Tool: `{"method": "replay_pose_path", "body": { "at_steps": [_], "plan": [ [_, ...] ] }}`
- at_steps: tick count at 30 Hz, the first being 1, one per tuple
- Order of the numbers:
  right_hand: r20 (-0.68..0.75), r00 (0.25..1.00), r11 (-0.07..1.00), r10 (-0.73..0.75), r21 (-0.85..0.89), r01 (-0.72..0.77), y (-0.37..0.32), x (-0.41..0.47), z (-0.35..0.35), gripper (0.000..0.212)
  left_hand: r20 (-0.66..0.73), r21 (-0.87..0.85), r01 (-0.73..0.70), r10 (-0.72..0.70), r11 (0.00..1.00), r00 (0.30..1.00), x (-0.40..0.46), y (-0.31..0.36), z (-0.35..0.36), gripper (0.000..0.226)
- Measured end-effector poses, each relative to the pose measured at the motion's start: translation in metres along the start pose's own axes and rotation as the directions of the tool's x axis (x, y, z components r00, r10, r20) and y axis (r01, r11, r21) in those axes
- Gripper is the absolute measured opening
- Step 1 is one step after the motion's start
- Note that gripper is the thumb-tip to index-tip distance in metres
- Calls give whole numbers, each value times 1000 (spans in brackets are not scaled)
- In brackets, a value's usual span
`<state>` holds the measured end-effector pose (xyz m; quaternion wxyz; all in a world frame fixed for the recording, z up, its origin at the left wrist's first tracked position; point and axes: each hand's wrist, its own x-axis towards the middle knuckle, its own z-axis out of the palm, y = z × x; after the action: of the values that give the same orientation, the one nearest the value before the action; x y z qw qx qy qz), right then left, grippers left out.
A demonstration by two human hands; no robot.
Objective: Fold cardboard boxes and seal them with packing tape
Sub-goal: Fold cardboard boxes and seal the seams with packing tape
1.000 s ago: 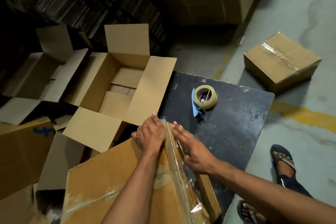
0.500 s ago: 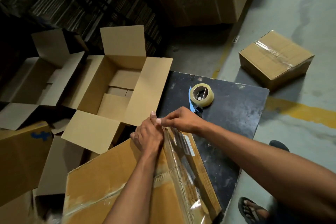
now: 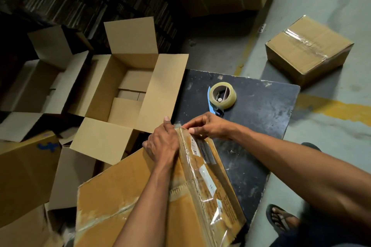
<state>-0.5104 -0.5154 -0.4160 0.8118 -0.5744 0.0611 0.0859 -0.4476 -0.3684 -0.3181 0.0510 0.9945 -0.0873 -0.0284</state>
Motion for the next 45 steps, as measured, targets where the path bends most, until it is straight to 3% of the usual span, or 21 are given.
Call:
{"method": "replay_pose_path", "body": {
  "at_steps": [2,6,10,13,16,22,27,31,36,39,42,45],
  "plan": [
    [3,998,998,61,0,-61,-2,-3,-1,38,-6,-8,3,-3,1000,1000,0,0,0,70],
    [69,998,1000,10,12,-10,-9,-11,18,29,-5,-11,-6,6,1000,1000,0,0,1,70],
    [-45,992,987,-120,-114,114,15,-12,32,54,-2,-9,-5,5,1000,1000,0,-2,2,70],
    [25,998,952,-64,-297,68,28,-19,15,84,-9,-8,-6,6,1000,1000,0,-2,3,71],
    [90,996,892,20,-452,23,27,-31,-1,99,-7,-8,-9,9,1000,1000,0,-3,2,71],
    [62,989,916,-131,-375,144,3,-31,24,114,-3,-14,-9,9,1000,1000,2,-3,5,71],
    [75,988,836,-133,-528,152,31,-37,20,133,-7,1,-6,6,1000,1000,5,-6,7,73],
    [32,990,815,-136,-565,130,34,-54,5,137,-29,-27,-23,22,999,999,6,-9,8,71],
    [65,966,810,-250,-532,245,18,-64,41,142,-37,-72,-32,29,997,999,3,-8,5,68],
    [23,983,802,-184,-574,164,38,-69,47,145,-46,-80,-30,26,996,999,0,-8,4,67],
    [-40,988,778,-148,-621,92,52,-86,39,147,-116,-129,-76,62,989,991,-3,-10,2,58],
    [-36,972,773,-231,-613,161,37,-96,39,142,-193,-141,-149,121,979,974,-7,-13,2,47]
  ]
}}
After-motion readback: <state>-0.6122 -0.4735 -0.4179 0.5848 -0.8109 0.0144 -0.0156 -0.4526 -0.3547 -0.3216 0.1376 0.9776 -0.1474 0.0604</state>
